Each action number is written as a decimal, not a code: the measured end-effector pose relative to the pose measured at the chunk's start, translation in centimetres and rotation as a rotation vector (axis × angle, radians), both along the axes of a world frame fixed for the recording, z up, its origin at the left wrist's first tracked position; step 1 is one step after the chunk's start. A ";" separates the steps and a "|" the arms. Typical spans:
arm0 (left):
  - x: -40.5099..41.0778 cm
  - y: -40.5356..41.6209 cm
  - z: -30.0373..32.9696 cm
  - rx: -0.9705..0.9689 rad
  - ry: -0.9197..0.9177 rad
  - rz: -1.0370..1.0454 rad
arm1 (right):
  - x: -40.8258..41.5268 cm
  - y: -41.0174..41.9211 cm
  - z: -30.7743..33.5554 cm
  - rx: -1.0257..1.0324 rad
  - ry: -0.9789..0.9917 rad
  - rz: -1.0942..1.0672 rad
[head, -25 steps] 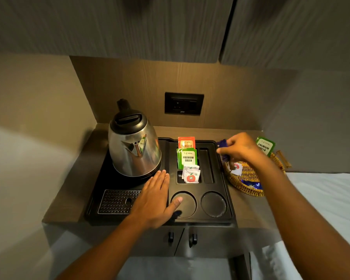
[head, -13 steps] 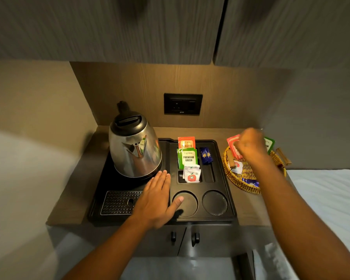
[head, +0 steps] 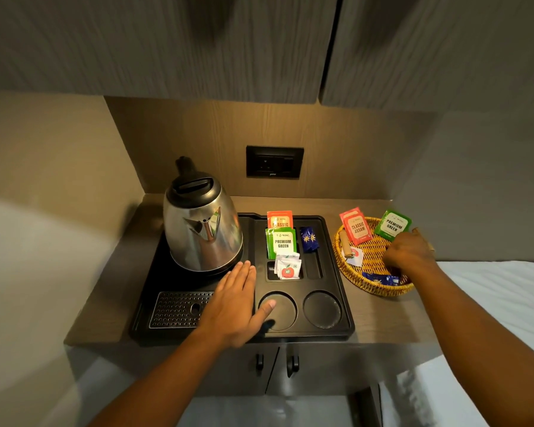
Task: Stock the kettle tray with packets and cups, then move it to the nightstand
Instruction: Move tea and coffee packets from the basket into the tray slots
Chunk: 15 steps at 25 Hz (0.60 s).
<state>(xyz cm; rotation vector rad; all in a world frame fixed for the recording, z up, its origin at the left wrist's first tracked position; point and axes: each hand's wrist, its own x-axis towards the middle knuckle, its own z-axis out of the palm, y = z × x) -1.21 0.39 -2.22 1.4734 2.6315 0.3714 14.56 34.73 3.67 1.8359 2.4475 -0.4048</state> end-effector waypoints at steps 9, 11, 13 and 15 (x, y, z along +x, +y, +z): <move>0.0 0.0 0.2 0.003 -0.003 -0.006 | -7.9 -9.4 1.8 -0.115 0.537 0.128; 0.0 0.0 0.4 -0.007 -0.006 -0.005 | -9.5 -11.2 -0.2 -0.181 0.439 0.090; 0.1 0.0 0.4 -0.009 -0.005 -0.008 | -9.7 -11.6 -1.5 -0.224 0.354 0.066; 0.1 -0.1 0.5 -0.012 -0.009 -0.004 | -9.1 -11.6 -1.7 -0.190 0.354 0.092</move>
